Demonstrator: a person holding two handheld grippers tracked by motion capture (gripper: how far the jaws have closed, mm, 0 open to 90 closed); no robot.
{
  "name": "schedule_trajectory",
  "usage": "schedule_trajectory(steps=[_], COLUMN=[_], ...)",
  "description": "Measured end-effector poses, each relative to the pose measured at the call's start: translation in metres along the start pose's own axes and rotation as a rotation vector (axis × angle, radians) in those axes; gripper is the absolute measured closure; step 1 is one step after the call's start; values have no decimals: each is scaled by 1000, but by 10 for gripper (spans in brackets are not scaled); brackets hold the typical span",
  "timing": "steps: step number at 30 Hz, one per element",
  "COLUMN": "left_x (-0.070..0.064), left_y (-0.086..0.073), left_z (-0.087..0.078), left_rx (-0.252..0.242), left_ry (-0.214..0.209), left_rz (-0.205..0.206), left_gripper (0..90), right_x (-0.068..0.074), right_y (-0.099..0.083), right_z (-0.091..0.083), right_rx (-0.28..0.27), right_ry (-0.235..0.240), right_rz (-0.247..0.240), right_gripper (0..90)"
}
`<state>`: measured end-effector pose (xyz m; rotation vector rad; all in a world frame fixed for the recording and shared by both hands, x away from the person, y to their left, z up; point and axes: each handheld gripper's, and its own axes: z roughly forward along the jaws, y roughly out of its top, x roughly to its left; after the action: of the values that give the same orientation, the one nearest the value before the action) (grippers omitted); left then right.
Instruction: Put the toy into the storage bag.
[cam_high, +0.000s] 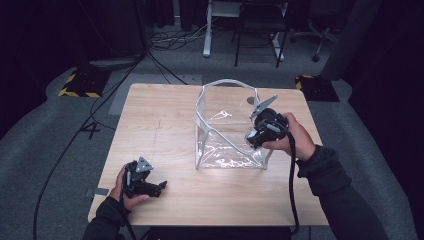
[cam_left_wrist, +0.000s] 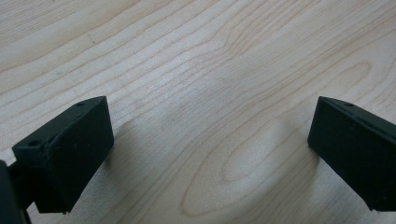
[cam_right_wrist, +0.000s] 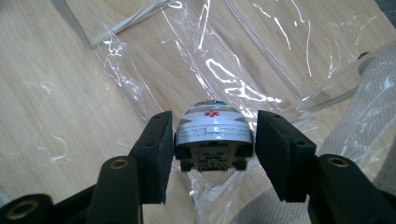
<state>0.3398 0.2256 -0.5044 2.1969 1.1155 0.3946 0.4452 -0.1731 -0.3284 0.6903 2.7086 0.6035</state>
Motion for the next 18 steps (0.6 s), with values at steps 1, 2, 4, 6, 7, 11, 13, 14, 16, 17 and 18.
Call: schedule_trajectory(steps=[1, 2, 4, 6, 7, 11, 13, 14, 16, 17, 18], left_x=[0, 0, 0, 0, 0, 0, 0, 0, 0, 0, 0], left_y=[0, 0, 0, 0, 0, 0, 0, 0, 0, 0, 0], left_z=[0, 0, 0, 0, 0, 0, 0, 0, 0, 0, 0], left_rx=[0, -3, -3, -3, 1, 1, 0, 1, 1, 1, 1], left_ry=[0, 2, 3, 3, 1, 1, 1, 1, 1, 1, 1], left_rz=[0, -1, -2, -2, -1, -1, -3, -1, -1, -1, -1], left_gripper=[5, 5, 5, 5, 5, 5, 5, 5, 5, 5, 5], right_x=[0, 0, -1, -1, -1, -2, -1, -1, -1, -2, -2], right_y=[0, -1, -2, -4, -4, -5, -5, -5, -5, -5, -5], right_z=[0, 0, -1, -1, -1, -1, -2, -2, -2, -3, -3], right_rx=[-7, -15, -23, -29, -34, -48, -54, -56, -62, -69, -77], right_ry=[3, 1, 7, 10, 9, 6, 9, 6, 6, -2, -1], right_rz=[14, 17, 23, 23, 28, 32, 35, 36, 48, 35, 44], right_gripper=[473, 469, 473, 470, 469, 463, 463, 460, 459, 458, 455])
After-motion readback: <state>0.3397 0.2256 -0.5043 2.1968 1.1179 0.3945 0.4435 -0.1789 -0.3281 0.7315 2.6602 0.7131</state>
